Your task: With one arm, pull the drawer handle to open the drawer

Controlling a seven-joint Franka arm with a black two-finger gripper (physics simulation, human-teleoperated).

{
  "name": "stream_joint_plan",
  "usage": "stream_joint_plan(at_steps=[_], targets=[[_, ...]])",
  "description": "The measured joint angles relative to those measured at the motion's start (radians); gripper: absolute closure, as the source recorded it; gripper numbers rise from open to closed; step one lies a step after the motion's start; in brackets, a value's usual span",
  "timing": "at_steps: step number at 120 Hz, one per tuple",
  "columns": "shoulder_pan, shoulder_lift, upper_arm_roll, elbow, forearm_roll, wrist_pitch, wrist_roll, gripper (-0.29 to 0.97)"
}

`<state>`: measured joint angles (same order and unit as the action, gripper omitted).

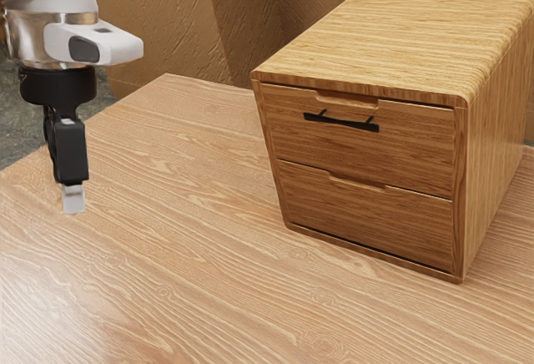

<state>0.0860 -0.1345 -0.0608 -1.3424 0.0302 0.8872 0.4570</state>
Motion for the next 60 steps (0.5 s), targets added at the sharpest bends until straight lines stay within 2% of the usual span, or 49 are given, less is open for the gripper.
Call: stream_joint_plan(at_steps=[3,7,21,32,39,49,60], targets=[[-0.093,0.023,0.096,0.018,0.005,0.036,0.022,0.0],[-0.143,0.04,0.16,0.032,0.009,0.078,0.051,0.0],[-0.171,0.055,0.201,0.043,0.02,0.176,0.139,0.0],[-0.222,0.037,0.199,0.037,0.025,0.224,0.223,0.0],[-0.251,0.019,0.159,-0.012,0.027,0.297,0.317,0.0],[-0.268,-0.064,0.109,-0.199,0.028,0.503,0.462,0.0],[-0.267,-0.065,0.032,-0.254,0.044,0.702,0.598,0.0]])
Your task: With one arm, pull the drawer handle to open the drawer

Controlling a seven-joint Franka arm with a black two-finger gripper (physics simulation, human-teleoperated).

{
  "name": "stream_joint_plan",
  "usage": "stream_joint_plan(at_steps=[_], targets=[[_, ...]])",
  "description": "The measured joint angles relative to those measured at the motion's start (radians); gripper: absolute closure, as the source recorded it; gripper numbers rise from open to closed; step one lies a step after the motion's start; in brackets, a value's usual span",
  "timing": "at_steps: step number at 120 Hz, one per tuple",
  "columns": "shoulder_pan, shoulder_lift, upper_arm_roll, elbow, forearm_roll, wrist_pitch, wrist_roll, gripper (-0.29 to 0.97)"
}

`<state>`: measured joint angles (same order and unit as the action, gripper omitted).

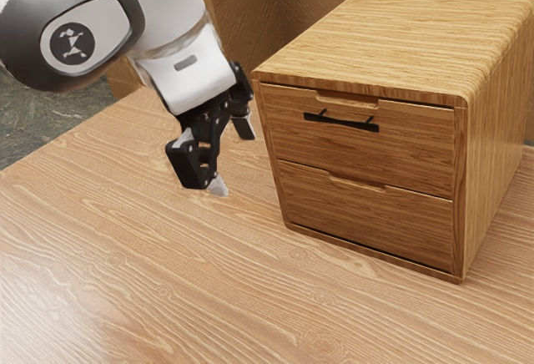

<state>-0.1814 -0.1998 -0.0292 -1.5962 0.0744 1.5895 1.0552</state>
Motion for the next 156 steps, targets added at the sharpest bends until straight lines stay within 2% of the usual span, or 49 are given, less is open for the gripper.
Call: stream_joint_plan(at_steps=[13,33,46,62,83,110,133,156], targets=[[0.001,0.038,-0.061,0.006,0.039,0.147,0.135,0.08],[0.098,0.103,-0.076,0.046,-0.011,0.262,0.271,0.23],[0.104,0.15,-0.097,0.089,-0.055,0.298,0.334,0.35],[0.069,0.209,-0.104,0.141,-0.094,0.324,0.398,0.43],[0.045,0.257,-0.1,0.186,-0.115,0.339,0.464,0.47],[0.164,0.282,-0.094,0.197,-0.145,0.342,0.495,0.48],[0.104,0.302,-0.094,0.197,-0.148,0.343,0.507,0.48],[0.125,0.321,-0.092,0.241,-0.147,0.343,0.517,0.49]])
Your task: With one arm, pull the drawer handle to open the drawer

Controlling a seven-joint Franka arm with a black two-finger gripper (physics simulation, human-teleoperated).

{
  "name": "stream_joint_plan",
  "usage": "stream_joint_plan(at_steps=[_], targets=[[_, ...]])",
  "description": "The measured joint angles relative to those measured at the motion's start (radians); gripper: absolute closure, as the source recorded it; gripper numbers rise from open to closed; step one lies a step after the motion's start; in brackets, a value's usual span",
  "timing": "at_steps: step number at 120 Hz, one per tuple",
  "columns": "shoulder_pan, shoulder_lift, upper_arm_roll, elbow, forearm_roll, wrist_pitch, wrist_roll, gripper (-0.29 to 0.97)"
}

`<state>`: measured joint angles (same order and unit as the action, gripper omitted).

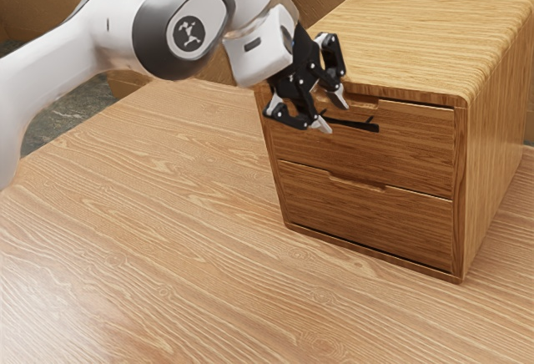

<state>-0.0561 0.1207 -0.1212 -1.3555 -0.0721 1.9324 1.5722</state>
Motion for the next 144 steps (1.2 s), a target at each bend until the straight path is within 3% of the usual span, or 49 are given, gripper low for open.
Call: stream_joint_plan(at_steps=[32,48,65,105,144], targets=[[-0.003,0.054,0.004,0.017,0.003,0.004,0.009,0.46],[-0.023,0.015,0.009,-0.015,0.027,0.007,0.01,0.64],[-0.032,-0.003,0.009,-0.056,0.049,0.011,0.007,0.72],[-0.061,-0.182,0.012,-0.262,0.059,0.039,-0.004,0.79],[-0.023,-0.29,0.014,-0.396,0.059,0.04,-0.009,0.75]])
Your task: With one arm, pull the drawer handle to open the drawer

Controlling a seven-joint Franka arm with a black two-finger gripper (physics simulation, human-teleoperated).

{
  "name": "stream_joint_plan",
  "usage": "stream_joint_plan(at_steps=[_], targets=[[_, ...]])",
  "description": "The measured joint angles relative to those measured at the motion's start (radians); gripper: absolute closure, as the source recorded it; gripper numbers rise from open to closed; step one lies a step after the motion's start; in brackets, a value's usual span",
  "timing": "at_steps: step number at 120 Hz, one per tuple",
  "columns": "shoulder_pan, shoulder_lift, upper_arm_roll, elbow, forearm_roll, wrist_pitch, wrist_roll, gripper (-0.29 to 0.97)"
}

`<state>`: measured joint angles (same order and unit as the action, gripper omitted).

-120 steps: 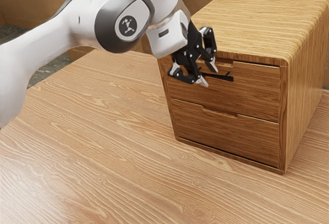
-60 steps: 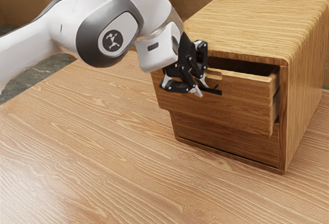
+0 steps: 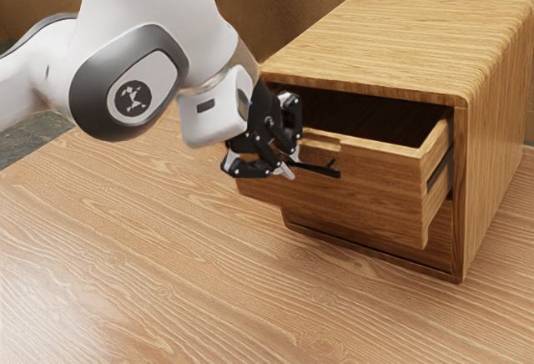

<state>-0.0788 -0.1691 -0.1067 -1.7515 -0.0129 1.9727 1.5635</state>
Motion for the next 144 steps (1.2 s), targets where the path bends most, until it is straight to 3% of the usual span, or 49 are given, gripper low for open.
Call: stream_joint_plan(at_steps=[19,92,144], targets=[[0.007,-0.037,-0.005,-0.029,-0.004,-0.006,0.0,0.8],[-0.047,-0.211,-0.007,-0.208,-0.013,-0.002,-0.003,0.7],[-0.064,-0.294,-0.009,-0.291,-0.011,0.017,-0.013,0.74]])
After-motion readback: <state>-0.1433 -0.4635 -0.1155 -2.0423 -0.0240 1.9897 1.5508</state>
